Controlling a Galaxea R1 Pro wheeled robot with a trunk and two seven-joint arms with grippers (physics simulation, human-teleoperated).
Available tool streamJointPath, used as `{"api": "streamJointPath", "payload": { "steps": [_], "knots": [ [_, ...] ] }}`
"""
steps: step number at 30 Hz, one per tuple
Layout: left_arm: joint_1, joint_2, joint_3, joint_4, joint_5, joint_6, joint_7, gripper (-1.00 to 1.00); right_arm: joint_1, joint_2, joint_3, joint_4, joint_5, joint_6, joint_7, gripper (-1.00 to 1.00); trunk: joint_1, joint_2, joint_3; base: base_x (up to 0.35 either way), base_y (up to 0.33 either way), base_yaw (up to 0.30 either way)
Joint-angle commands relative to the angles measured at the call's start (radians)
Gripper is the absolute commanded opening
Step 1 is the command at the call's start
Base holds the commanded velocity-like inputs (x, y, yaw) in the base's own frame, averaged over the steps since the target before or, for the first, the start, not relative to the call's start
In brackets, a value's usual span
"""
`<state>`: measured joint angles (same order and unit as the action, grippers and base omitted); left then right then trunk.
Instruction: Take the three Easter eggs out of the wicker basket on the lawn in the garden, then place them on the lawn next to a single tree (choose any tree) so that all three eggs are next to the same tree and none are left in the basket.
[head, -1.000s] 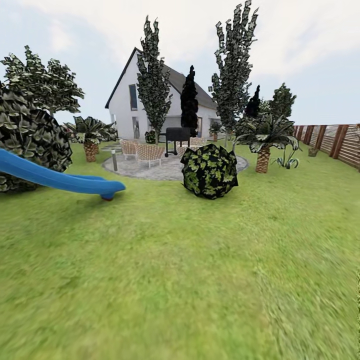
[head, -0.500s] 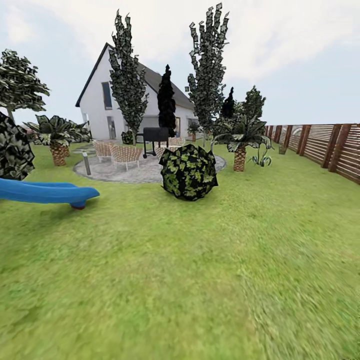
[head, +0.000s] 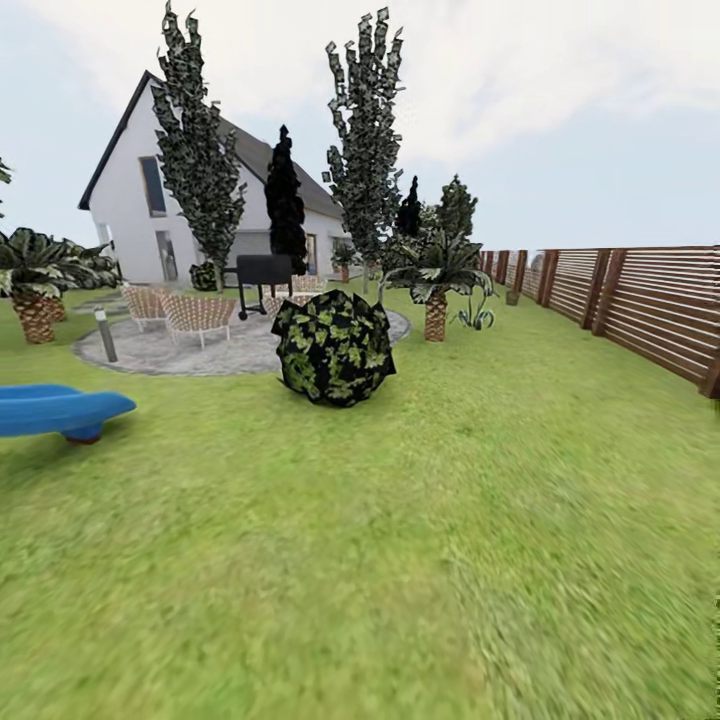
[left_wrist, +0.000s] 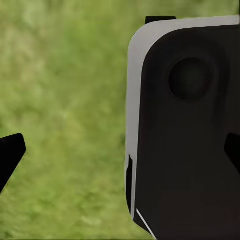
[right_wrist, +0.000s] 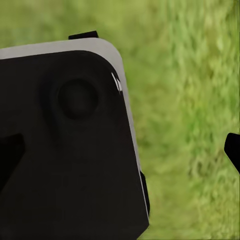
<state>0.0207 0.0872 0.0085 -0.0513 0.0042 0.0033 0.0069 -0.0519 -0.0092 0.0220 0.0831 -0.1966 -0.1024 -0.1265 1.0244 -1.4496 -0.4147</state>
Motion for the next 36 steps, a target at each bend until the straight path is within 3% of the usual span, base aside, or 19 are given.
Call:
{"api": "streamJointPath", "payload": {
  "steps": [1, 7, 36],
  "knots": [
    [0.001, 0.000, 0.001, -0.002, 0.000, 0.001, 0.001, 1.00, -0.002, 0.000, 0.003, 0.004, -0.008, -0.008, 0.001, 1.00, 0.001, 0.000, -0.001, 0.328, 0.000, -0.273],
    [0.001, 0.000, 0.001, -0.002, 0.000, 0.001, 0.001, 1.00, -0.002, 0.000, 0.000, 0.005, -0.010, -0.007, 0.000, 1.00, 0.001, 0.000, -0.001, 0.328, 0.000, -0.133],
    [0.001, 0.001, 0.002, -0.002, 0.000, -0.002, 0.001, 1.00, -0.002, -0.003, 0.000, 0.000, -0.013, -0.007, -0.002, 1.00, 0.001, 0.000, -0.001, 0.328, 0.000, -0.002]
  ]
}}
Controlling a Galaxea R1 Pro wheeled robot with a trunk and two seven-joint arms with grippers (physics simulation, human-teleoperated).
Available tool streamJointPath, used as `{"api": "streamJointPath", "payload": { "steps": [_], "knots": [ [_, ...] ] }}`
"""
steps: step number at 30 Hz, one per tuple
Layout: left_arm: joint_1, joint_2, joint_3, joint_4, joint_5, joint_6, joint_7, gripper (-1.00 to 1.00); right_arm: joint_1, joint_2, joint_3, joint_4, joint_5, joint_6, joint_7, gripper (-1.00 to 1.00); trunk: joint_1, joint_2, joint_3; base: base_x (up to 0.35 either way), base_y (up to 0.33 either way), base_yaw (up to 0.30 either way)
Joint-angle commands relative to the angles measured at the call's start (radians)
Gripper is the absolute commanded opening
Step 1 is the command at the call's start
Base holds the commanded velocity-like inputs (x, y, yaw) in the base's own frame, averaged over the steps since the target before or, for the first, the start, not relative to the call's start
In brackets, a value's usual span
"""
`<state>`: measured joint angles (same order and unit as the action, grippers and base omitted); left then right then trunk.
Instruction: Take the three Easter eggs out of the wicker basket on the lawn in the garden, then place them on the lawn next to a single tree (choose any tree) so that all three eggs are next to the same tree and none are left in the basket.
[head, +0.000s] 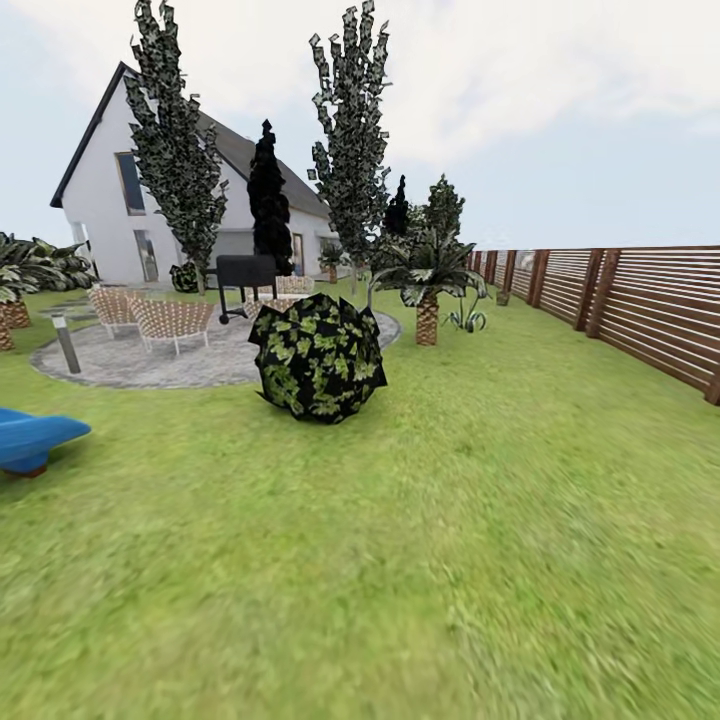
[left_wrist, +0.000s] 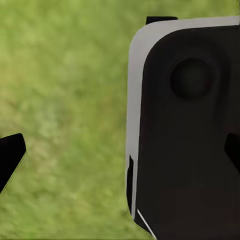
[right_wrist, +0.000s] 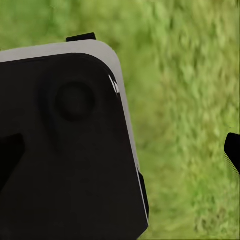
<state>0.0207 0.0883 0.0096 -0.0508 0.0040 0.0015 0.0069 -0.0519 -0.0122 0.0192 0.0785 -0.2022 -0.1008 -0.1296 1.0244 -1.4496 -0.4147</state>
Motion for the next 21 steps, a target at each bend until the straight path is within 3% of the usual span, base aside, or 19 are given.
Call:
{"api": "streamJointPath", "payload": {
  "steps": [1, 21],
  "knots": [
    [0.001, 0.000, 0.001, -0.002, 0.000, 0.000, 0.001, 1.00, -0.002, 0.000, 0.002, 0.004, -0.008, -0.008, 0.001, 1.00, 0.001, 0.000, -0.001, 0.328, 0.000, 0.000],
    [0.001, -0.001, 0.001, -0.002, 0.001, 0.002, 0.001, 1.00, -0.002, 0.001, 0.002, 0.004, -0.007, -0.008, 0.001, 1.00, 0.001, 0.000, -0.001, 0.328, 0.000, 0.000]
  ]
}}
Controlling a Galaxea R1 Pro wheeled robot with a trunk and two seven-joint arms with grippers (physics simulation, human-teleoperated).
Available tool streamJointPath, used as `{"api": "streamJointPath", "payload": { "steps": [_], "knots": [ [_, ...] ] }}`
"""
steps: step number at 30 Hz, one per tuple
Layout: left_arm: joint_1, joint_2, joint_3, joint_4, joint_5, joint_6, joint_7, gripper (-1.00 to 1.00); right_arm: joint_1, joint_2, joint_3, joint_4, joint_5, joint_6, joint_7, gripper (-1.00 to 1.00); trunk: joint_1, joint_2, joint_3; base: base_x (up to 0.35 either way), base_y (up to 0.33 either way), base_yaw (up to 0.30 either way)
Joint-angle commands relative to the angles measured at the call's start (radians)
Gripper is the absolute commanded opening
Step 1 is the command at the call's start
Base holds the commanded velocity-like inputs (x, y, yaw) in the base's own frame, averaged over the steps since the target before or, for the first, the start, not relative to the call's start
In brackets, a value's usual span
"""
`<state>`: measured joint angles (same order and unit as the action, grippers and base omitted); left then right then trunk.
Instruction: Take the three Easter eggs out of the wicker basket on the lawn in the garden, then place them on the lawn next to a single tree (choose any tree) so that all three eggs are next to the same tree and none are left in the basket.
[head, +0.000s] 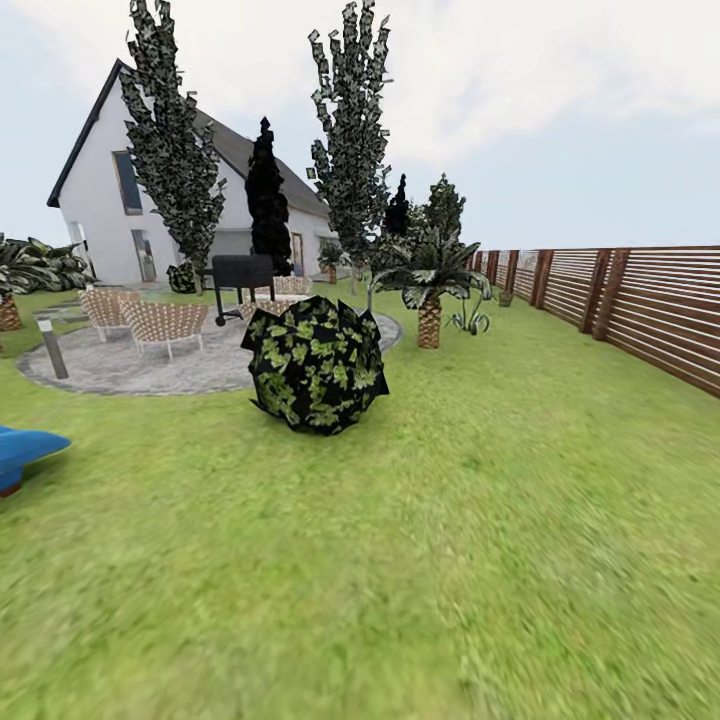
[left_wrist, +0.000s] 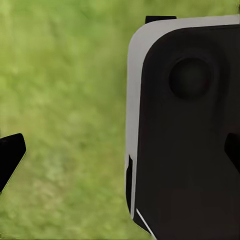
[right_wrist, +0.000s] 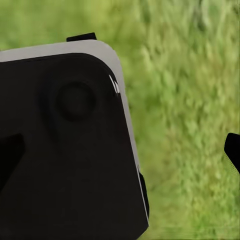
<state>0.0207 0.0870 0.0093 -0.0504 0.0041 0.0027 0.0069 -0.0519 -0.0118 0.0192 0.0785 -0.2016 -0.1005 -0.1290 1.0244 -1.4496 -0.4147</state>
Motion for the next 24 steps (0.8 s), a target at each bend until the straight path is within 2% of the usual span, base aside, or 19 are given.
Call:
{"api": "streamJointPath", "payload": {
  "steps": [1, 13, 24],
  "knots": [
    [0.001, 0.000, 0.001, -0.002, 0.000, 0.000, 0.001, 1.00, -0.002, 0.001, 0.003, 0.004, -0.007, -0.008, 0.002, 1.00, 0.001, 0.000, -0.001, 0.328, 0.000, 0.000],
    [0.001, -0.003, 0.000, -0.002, 0.000, 0.000, 0.001, 1.00, -0.002, 0.010, 0.007, 0.009, 0.000, -0.007, 0.016, 1.00, 0.001, 0.000, -0.001, 0.328, 0.000, -0.057],
    [0.001, -0.002, 0.000, -0.002, 0.001, 0.000, 0.001, 1.00, -0.002, 0.009, 0.007, 0.010, 0.000, -0.007, 0.022, 1.00, 0.001, 0.000, 0.006, 0.328, 0.000, -0.243]
  ]
}}
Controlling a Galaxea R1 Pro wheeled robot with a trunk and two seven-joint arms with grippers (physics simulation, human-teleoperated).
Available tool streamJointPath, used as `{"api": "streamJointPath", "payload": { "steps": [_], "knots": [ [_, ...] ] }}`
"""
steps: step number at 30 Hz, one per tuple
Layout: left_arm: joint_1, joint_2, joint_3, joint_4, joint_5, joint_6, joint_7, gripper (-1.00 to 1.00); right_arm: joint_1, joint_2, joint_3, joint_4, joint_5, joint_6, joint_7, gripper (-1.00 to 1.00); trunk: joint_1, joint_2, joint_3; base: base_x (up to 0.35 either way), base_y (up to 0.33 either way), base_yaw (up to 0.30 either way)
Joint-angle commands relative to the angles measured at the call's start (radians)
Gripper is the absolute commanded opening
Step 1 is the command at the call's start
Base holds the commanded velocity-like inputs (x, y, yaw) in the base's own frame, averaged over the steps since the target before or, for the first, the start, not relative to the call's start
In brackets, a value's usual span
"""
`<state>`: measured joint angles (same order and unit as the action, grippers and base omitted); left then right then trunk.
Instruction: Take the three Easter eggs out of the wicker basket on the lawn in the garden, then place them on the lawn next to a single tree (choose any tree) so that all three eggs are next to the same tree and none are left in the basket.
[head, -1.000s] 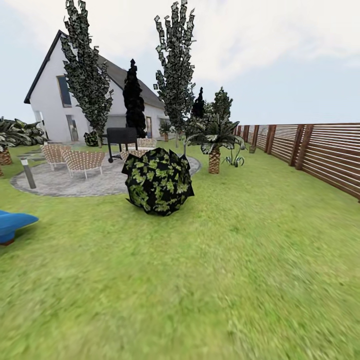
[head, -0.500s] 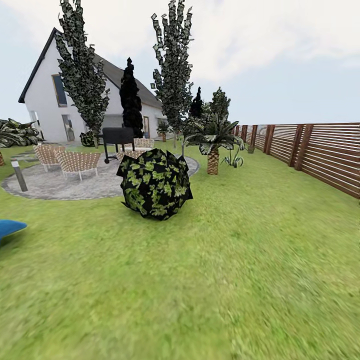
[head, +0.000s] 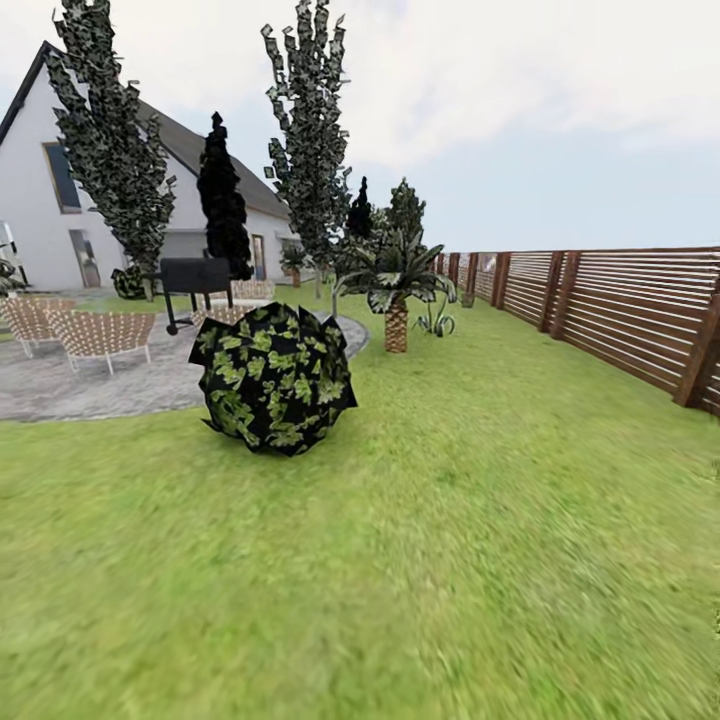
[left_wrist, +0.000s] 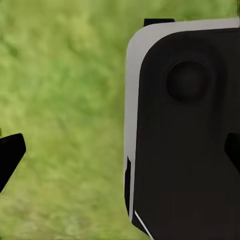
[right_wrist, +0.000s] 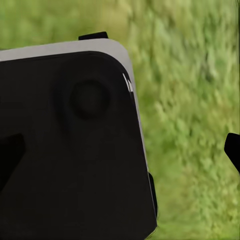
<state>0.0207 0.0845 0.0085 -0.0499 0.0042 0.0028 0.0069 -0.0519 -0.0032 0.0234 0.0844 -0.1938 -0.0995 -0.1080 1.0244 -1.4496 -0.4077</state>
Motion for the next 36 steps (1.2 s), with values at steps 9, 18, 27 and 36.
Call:
{"api": "streamJointPath", "payload": {
  "steps": [9, 18, 27, 36],
  "knots": [
    [0.001, 0.001, 0.001, -0.003, -0.001, 0.000, 0.001, 1.00, -0.002, 0.000, 0.003, 0.005, -0.009, -0.008, 0.001, 1.00, 0.001, 0.000, 0.006, 0.328, 0.000, -0.258],
    [0.001, 0.002, 0.001, -0.003, -0.001, 0.000, 0.001, 1.00, -0.002, 0.001, 0.003, 0.005, -0.009, -0.008, 0.001, 1.00, 0.001, 0.000, 0.012, 0.328, 0.000, -0.258],
    [0.001, 0.002, 0.001, -0.004, 0.000, 0.000, 0.001, 1.00, -0.002, 0.000, 0.003, 0.005, -0.009, -0.008, 0.001, 1.00, 0.001, 0.000, 0.019, 0.328, 0.000, -0.258],
    [0.001, 0.002, 0.001, -0.004, 0.000, 0.000, 0.001, 1.00, -0.002, 0.001, 0.003, 0.005, -0.009, -0.008, 0.001, 1.00, 0.001, 0.000, 0.026, 0.328, 0.000, -0.258]
  ]
}}
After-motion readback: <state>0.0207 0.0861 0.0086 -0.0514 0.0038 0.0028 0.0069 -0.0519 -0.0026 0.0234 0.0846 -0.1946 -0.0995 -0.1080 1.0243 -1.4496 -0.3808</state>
